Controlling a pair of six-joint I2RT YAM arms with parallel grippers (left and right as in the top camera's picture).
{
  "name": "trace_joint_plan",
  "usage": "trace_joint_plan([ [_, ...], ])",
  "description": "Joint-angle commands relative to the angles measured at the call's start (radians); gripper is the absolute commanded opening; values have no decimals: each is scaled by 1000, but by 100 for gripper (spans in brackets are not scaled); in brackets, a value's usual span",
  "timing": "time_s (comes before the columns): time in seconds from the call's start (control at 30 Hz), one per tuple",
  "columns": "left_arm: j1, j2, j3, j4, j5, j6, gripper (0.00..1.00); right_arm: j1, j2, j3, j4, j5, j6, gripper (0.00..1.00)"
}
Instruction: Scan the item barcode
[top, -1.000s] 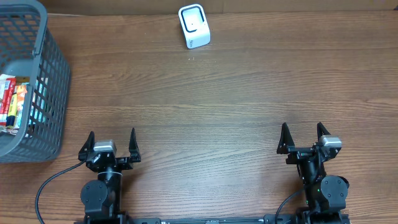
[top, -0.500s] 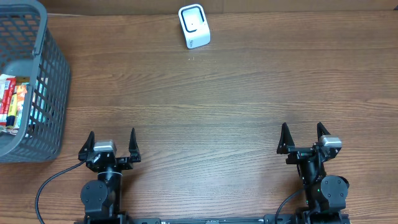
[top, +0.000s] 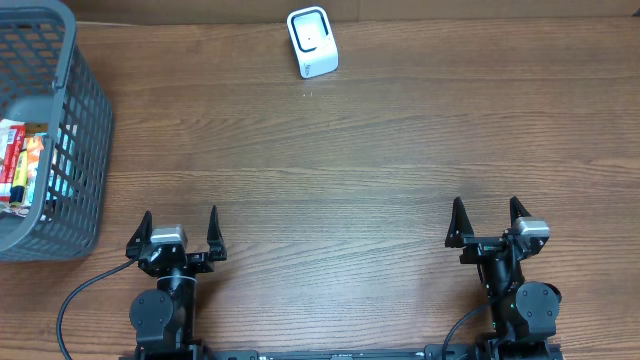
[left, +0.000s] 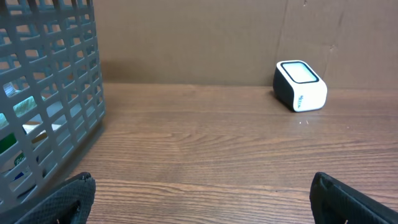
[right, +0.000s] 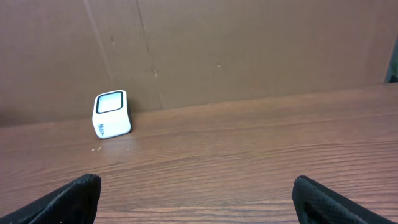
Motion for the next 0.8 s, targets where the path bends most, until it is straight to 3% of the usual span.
trace_joint_plan([
  [0.0, 3, -10, -4, 0, 11, 0, 99, -3, -11, -11, 2, 2, -4, 100],
  [0.67, 4, -10, -4, 3, 14, -3, 100, -3, -11, -11, 2, 2, -4, 100],
  [0.77, 4, -10, -4, 71, 14, 6, 100, -3, -11, -11, 2, 2, -4, 100],
])
